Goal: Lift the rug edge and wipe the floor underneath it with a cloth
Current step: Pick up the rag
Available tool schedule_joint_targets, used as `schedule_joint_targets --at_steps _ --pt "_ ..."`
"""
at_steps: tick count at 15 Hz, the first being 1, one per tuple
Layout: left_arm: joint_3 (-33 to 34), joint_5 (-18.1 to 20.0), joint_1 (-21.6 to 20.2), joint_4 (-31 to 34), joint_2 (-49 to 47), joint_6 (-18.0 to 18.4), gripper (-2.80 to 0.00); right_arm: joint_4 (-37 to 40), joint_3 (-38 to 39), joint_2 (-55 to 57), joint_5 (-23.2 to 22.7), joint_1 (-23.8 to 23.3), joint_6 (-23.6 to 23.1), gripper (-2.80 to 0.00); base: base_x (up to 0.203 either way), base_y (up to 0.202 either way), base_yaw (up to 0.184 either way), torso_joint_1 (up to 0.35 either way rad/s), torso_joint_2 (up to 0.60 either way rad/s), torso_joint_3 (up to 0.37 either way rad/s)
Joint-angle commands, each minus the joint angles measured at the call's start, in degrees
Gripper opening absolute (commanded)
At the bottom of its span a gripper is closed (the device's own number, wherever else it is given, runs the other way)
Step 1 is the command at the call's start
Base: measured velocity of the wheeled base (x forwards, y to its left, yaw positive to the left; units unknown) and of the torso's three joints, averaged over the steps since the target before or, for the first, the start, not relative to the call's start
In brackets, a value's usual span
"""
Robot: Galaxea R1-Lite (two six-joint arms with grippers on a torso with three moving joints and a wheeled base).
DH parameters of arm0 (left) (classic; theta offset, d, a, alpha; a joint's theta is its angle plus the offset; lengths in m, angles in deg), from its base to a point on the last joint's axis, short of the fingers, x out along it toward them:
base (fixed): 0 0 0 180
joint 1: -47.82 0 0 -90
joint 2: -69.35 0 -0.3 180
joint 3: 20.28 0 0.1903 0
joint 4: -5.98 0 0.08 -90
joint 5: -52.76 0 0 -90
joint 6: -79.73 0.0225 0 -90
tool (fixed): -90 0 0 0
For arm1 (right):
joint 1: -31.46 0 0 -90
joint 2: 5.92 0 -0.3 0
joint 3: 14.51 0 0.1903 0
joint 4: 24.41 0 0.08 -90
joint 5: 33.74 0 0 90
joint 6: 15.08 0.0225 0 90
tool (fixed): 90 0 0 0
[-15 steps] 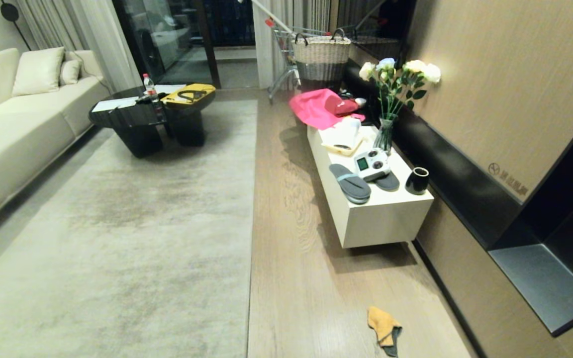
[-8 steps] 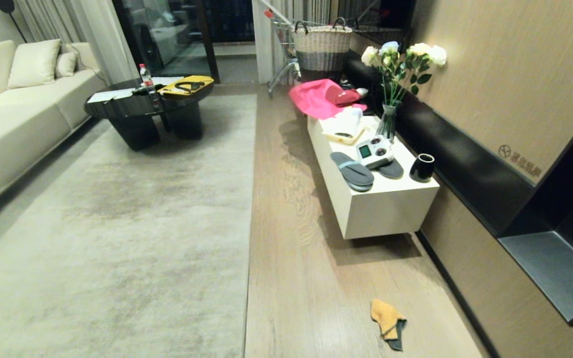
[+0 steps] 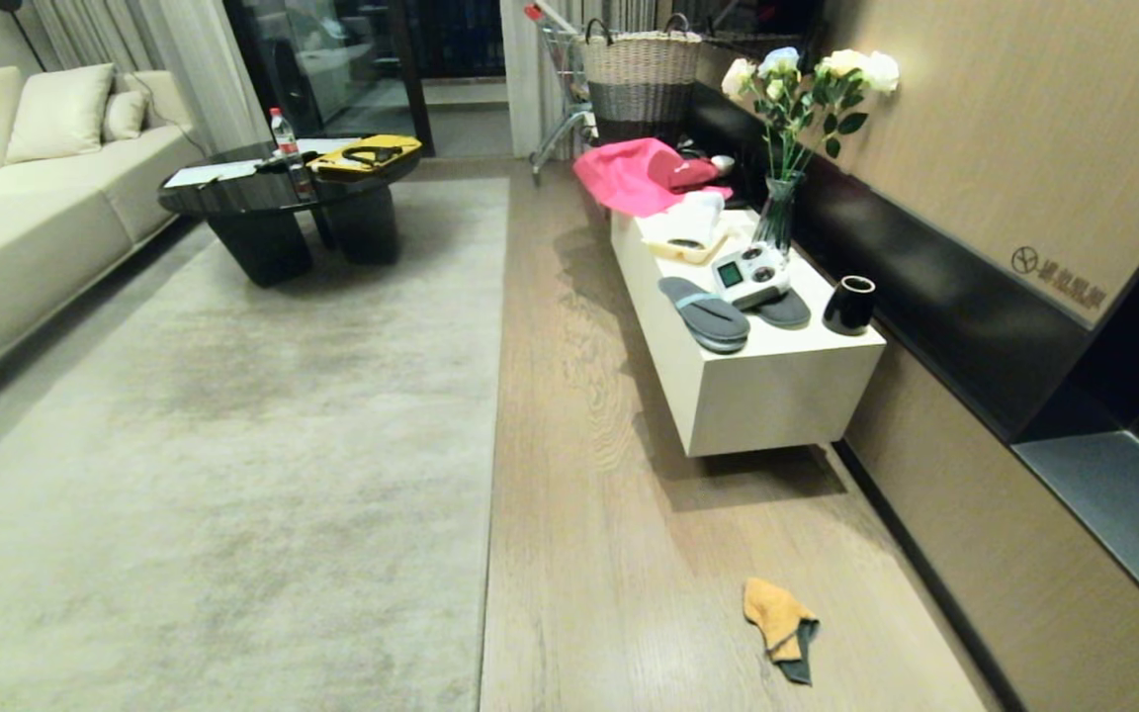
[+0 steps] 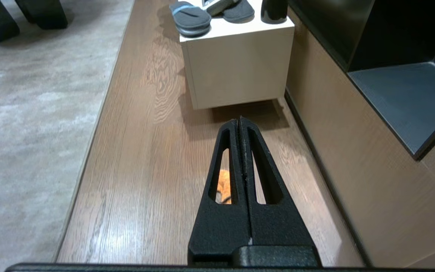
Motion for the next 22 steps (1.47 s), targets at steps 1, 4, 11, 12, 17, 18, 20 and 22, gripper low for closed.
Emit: schedule_joint_targets --at_steps 1,4,11,12,17,18,20,22 --pt "0.0 0.0 0.04 -0.02 0.0 0.01 -2.8 -0.18 0.0 0.09 0.01 0.01 0.02 -2.8 0.0 0.0 0.0 0.0 0.0 0.0" --pt "0.0 0.0 -0.04 -0.02 0.0 0.01 -2.8 -0.18 0.0 0.03 0.01 0.01 0.06 -2.8 0.0 0.0 0.0 0.0 0.0 0.0" --pt "0.0 0.0 0.04 -0.02 0.0 0.01 -2.8 -0.44 0.0 0.0 0.01 0.01 -0.12 -2.8 0.0 0.0 0.0 0.01 0.06 0.056" --pt "0.0 0.0 0.04 -0.02 0.0 0.01 -2.8 -0.44 0.0 0.0 0.01 0.01 -0.12 -2.8 0.0 0.0 0.0 0.0 0.0 0.0" --pt "0.0 0.0 0.03 -0.02 0.0 0.01 -2.8 -0.44 0.0 0.0 0.01 0.01 -0.12 -2.8 0.0 0.0 0.0 0.0 0.0 0.0" --pt "0.0 0.0 0.0 -0.02 0.0 0.01 -2.8 -0.44 0.0 0.0 0.01 0.01 -0.12 -2.8 0.0 0.0 0.0 0.0 0.0 0.0" --pt "0.0 0.0 -0.04 -0.02 0.0 0.01 -2.8 -0.44 0.0 0.0 0.01 0.01 -0.12 -2.8 0.0 0.0 0.0 0.0 0.0 0.0" --pt "0.0 0.0 0.04 -0.02 0.0 0.01 -2.8 -0.44 0.0 0.0 0.01 0.01 -0.12 -2.8 0.0 0.0 0.0 0.0 0.0 0.0"
